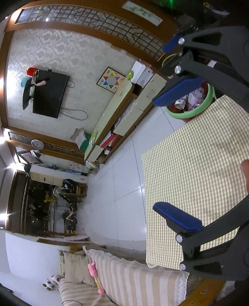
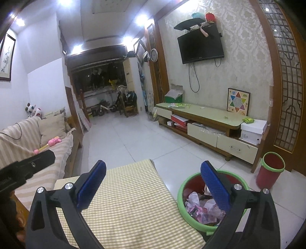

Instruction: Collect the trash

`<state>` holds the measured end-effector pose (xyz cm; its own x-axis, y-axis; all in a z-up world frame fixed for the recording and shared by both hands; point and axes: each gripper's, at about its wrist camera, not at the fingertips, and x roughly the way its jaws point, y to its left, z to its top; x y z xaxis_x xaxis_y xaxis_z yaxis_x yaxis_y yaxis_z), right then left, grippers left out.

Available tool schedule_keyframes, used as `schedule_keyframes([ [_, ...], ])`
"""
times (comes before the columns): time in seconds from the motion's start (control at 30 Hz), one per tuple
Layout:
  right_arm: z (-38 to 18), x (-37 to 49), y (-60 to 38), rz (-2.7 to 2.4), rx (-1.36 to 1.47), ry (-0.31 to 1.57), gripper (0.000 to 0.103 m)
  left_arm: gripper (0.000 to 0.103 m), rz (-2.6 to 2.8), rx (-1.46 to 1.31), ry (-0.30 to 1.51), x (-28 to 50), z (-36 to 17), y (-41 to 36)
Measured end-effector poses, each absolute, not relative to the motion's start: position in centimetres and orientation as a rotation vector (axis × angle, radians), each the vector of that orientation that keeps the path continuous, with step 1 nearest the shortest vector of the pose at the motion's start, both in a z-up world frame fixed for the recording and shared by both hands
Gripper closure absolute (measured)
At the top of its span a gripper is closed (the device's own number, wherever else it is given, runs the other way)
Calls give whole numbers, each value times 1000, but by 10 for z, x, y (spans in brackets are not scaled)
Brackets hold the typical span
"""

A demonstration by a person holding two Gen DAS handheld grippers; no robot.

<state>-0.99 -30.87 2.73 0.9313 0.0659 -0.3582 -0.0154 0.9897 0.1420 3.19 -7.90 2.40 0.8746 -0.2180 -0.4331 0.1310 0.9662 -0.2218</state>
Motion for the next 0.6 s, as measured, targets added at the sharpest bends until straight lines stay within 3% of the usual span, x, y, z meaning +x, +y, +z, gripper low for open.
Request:
schedule_keyframes([
  [0.6,16,-10,-316,40,163,386,7,5,-188,-177,509,35,16,-85],
])
